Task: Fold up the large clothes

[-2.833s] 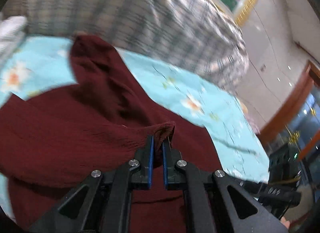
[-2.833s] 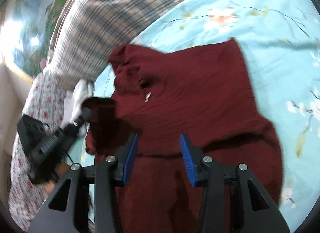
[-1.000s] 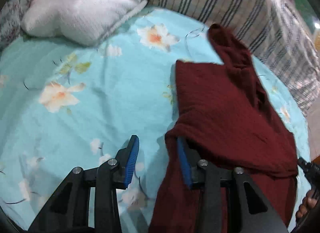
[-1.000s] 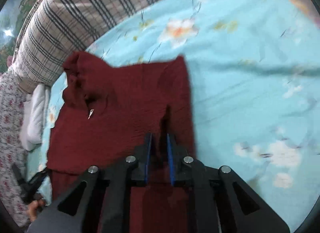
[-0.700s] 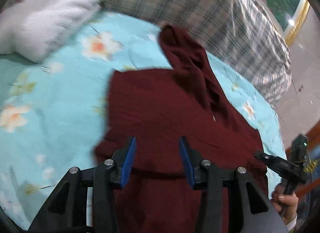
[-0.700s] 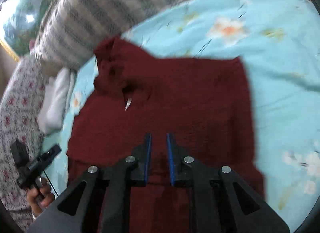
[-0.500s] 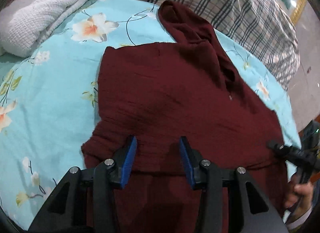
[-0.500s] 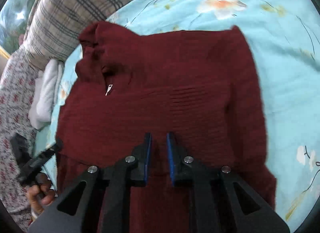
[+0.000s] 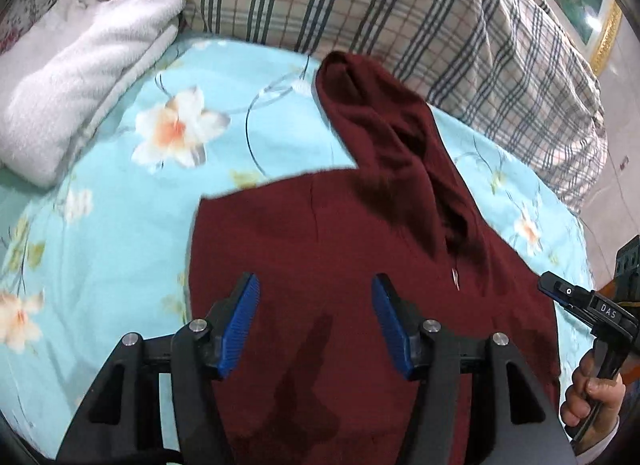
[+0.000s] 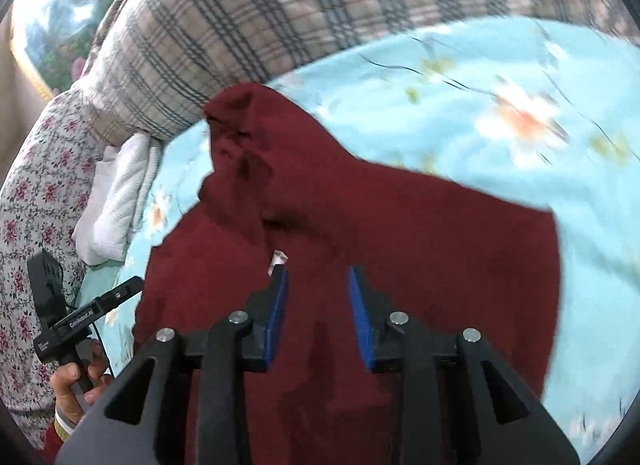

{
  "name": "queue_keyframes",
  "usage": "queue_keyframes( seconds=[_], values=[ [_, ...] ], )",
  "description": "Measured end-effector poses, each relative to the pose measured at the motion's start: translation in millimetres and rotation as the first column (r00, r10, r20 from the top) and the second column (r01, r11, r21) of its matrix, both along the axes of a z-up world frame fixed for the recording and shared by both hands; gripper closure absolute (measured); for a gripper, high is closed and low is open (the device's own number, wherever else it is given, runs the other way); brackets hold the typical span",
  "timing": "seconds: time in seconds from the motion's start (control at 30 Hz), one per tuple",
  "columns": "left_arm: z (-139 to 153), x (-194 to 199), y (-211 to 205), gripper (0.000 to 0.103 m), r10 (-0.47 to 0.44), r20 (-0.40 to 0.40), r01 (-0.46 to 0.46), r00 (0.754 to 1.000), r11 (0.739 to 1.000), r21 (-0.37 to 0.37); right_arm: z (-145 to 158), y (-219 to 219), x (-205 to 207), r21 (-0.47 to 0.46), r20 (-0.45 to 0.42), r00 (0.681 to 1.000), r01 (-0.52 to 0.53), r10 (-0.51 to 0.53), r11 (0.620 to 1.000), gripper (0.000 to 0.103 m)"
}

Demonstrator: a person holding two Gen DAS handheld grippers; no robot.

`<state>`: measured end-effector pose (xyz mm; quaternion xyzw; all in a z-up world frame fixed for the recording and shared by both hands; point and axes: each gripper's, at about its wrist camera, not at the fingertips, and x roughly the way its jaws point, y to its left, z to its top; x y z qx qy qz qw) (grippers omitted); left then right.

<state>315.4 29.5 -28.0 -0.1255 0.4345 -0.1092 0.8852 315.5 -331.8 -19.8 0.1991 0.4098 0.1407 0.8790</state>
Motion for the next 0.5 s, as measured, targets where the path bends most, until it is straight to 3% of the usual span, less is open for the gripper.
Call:
queue_keyframes(
  seconds=[0.1, 0.23, 0.5],
  values=[
    [1.3, 10.4, 3.7, 0.044, 0.013, -0.005, -0.013, 1.000, 1.000, -0.009, 3.9, 10.0, 16.6, -0.008, 0.010, 1.000, -0.018, 0.018, 1.000, 0.070],
    [-0.5, 27.4, 4.9, 0.044, 0.023, -0.020, -0.023, 1.000, 0.999, -0.029, 9.3, 21.8, 39.8, -0.026, 0.019, 0.999, -0.044, 0.045, 0.999, 0.057],
    [2.8, 93.8, -5.1, 0.042, 0.034, 0.002, -0.034, 0.999, 0.999, -0.040, 26.5, 68.1, 123.0, -0.125, 0.061, 0.989, -0.128, 0.137, 0.984, 0.056]
  ],
)
